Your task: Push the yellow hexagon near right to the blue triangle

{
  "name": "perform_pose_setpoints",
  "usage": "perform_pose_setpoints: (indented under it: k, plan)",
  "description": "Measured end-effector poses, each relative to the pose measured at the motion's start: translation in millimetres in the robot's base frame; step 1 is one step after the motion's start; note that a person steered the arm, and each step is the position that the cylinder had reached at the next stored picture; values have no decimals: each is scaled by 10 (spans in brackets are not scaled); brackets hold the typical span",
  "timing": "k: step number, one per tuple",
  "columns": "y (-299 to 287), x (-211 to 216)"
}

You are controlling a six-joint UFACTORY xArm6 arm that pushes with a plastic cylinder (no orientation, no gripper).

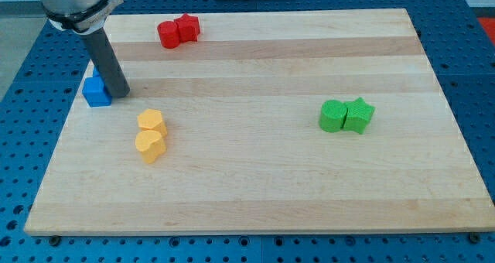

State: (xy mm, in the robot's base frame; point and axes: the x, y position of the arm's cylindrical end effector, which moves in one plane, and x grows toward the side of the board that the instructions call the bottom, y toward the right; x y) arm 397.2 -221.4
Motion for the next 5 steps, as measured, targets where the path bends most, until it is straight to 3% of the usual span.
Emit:
perform_pose_setpoints:
  k: [3, 5]
  plan:
    - [1099, 689]
    - [1196, 1337]
